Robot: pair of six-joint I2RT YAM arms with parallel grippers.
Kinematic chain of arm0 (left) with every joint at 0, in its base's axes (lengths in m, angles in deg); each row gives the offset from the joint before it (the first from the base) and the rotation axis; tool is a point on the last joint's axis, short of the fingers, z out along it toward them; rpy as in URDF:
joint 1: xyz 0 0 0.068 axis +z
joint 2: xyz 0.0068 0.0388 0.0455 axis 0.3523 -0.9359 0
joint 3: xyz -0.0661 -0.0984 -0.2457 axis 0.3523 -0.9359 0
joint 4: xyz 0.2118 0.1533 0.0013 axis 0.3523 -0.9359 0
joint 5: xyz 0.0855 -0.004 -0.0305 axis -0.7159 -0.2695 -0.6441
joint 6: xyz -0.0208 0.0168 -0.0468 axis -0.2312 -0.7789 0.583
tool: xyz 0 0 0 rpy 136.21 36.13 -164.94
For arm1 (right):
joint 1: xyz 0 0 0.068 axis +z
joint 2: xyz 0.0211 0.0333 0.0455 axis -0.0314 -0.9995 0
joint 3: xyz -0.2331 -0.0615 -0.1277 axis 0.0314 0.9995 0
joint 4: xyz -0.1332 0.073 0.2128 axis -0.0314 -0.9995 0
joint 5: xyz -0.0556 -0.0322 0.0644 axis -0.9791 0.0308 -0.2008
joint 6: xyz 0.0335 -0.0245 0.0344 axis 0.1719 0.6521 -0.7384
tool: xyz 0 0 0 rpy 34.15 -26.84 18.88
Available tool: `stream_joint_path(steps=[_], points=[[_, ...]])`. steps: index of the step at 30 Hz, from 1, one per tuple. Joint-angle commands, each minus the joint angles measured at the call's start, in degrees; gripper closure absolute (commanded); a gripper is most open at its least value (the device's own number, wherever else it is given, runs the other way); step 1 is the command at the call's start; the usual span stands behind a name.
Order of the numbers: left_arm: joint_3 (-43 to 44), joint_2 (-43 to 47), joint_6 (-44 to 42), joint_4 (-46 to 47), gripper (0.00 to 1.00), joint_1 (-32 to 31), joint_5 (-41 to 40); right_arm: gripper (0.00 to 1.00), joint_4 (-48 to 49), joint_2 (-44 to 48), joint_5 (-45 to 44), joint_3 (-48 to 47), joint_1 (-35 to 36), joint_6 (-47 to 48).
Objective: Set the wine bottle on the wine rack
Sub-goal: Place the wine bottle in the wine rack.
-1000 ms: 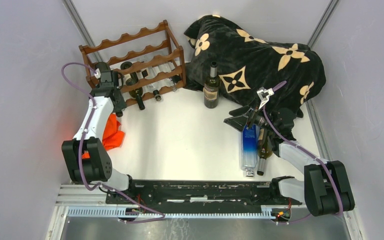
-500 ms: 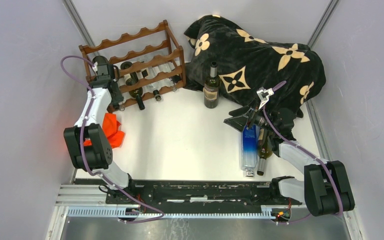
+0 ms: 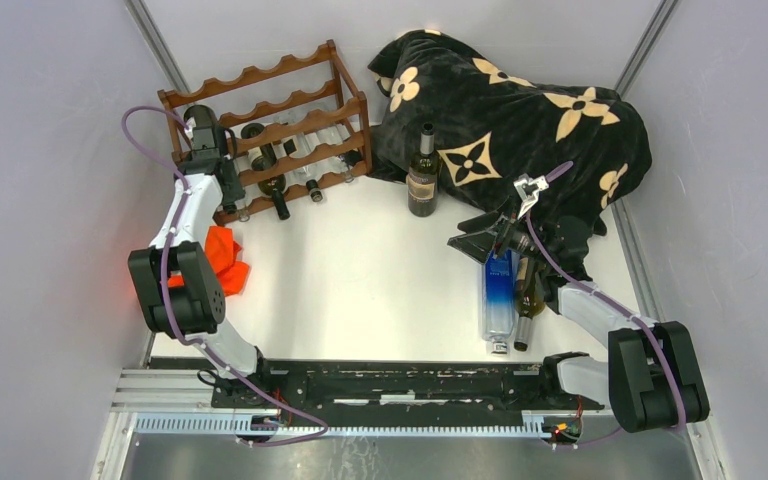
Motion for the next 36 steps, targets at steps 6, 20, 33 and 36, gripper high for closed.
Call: stream_joint_path(steps=[6,20,33,36], points=[[1.35,-0.52,-3.83,13.48,0.98,0.03,0.80,0.02,4.29,0.97,1.21,-2.14,-0.41,-0.49],[-2.78,0.16,-1.84,20.37,0.73,0.04,1.33,0.02,4.94,0.97,1.59,-2.16,-0.64,-0.91],[-4.98,1.48,-1.37,21.12,0.51,0.04,1.38,0.02,5.21,0.88,1.77,-2.06,-0.69,-1.04],[-5.33,2.04,-1.44,21.18,0.49,0.03,1.16,0.02,5.30,0.96,1.78,-2.05,-0.75,-1.04]])
